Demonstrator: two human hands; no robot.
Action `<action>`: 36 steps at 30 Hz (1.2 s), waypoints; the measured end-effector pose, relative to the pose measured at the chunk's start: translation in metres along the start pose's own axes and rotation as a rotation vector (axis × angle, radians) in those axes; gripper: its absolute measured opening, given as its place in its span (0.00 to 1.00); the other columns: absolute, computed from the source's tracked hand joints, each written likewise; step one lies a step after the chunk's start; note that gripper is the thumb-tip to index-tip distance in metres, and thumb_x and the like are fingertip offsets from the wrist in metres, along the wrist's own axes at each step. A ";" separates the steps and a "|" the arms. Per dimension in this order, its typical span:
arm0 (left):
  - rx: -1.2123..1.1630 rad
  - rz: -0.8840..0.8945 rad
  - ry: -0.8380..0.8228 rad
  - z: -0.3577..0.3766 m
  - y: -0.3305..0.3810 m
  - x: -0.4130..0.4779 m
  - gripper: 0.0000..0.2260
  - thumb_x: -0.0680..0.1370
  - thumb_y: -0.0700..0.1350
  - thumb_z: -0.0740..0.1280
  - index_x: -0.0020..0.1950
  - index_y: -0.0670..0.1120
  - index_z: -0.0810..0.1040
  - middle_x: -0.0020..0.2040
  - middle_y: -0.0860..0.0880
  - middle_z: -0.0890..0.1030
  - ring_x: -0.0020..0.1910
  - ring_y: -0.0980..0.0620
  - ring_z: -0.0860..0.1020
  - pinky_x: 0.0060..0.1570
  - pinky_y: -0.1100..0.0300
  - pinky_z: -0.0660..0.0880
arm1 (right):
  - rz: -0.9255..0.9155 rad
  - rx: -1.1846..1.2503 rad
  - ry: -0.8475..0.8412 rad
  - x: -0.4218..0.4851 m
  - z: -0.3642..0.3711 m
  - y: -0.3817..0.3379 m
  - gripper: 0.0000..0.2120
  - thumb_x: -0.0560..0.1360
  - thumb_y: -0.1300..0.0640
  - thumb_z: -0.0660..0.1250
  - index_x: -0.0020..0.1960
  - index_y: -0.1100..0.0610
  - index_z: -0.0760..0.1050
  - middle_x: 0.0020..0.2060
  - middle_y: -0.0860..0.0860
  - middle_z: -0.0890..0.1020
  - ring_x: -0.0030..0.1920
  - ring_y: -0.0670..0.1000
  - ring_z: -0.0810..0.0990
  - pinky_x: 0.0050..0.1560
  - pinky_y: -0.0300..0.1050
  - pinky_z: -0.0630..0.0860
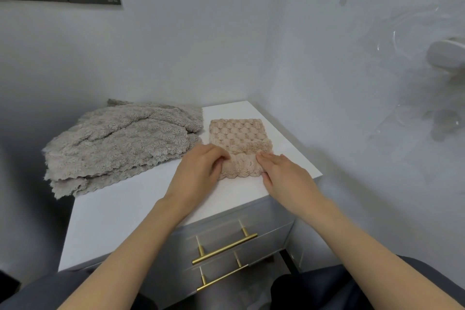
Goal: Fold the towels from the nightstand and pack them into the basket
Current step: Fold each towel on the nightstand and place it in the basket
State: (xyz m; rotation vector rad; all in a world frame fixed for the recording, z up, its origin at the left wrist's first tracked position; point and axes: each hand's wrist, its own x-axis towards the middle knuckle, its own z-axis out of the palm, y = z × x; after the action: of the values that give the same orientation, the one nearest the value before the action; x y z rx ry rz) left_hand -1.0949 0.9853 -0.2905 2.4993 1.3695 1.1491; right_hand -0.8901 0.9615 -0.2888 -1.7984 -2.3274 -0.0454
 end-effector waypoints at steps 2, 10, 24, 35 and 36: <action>0.005 0.060 -0.052 -0.005 -0.002 -0.001 0.09 0.74 0.38 0.69 0.53 0.44 0.83 0.48 0.50 0.83 0.48 0.49 0.80 0.53 0.58 0.74 | -0.008 0.014 -0.003 0.002 -0.005 0.004 0.25 0.80 0.61 0.54 0.76 0.51 0.58 0.74 0.48 0.65 0.70 0.51 0.66 0.65 0.46 0.68; -0.092 -0.184 -0.202 -0.014 -0.011 0.000 0.14 0.74 0.47 0.69 0.59 0.49 0.80 0.54 0.55 0.82 0.53 0.56 0.78 0.50 0.67 0.68 | 0.044 0.362 -0.011 0.008 -0.017 0.015 0.16 0.81 0.61 0.55 0.66 0.53 0.72 0.51 0.50 0.81 0.48 0.49 0.75 0.46 0.44 0.69; -0.213 -0.585 -0.117 0.003 -0.015 0.018 0.19 0.75 0.59 0.66 0.43 0.42 0.80 0.30 0.54 0.76 0.31 0.56 0.72 0.34 0.60 0.66 | 0.463 0.725 0.057 0.022 -0.018 0.021 0.07 0.78 0.50 0.63 0.53 0.51 0.75 0.39 0.46 0.78 0.44 0.48 0.76 0.39 0.40 0.68; -0.096 -0.589 -0.047 0.010 -0.014 0.020 0.11 0.74 0.57 0.68 0.44 0.49 0.76 0.35 0.57 0.77 0.43 0.51 0.78 0.42 0.57 0.72 | 0.100 0.168 0.405 0.021 -0.011 -0.012 0.18 0.73 0.68 0.63 0.59 0.55 0.78 0.55 0.50 0.79 0.59 0.53 0.73 0.50 0.46 0.72; -0.086 -0.590 -0.050 0.010 -0.014 0.020 0.11 0.74 0.57 0.68 0.44 0.49 0.76 0.36 0.56 0.77 0.43 0.51 0.78 0.41 0.57 0.71 | 0.015 0.167 0.399 0.020 -0.010 -0.019 0.20 0.72 0.69 0.64 0.61 0.56 0.78 0.58 0.51 0.79 0.61 0.53 0.74 0.56 0.47 0.72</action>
State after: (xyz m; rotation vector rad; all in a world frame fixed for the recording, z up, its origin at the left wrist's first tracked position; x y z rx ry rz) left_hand -1.0915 1.0114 -0.2910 1.8440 1.8170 0.9740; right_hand -0.9119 0.9738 -0.2736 -1.5595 -1.9754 -0.1839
